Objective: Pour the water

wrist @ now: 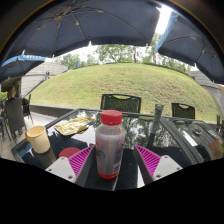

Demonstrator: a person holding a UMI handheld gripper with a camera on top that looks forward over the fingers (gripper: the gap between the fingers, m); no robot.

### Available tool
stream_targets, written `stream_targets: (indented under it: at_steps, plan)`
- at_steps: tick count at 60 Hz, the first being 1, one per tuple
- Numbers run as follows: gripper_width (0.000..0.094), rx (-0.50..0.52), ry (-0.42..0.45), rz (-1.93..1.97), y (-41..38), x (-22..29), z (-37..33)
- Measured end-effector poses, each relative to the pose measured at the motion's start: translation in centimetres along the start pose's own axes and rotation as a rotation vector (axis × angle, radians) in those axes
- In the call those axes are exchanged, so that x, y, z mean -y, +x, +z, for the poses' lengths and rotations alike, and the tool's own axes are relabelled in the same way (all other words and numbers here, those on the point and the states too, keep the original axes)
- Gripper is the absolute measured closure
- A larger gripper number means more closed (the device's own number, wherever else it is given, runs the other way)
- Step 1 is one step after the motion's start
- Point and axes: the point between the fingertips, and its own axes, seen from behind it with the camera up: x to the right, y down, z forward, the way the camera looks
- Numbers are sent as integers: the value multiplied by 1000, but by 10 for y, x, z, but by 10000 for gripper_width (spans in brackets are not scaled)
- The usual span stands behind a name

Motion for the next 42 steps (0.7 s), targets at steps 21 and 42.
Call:
stream_targets:
  at_steps: [21, 42]
  plan:
    - [619, -60, 81, 88, -10, 7, 44]
    - [629, -213, 223, -715, -96, 110, 32]
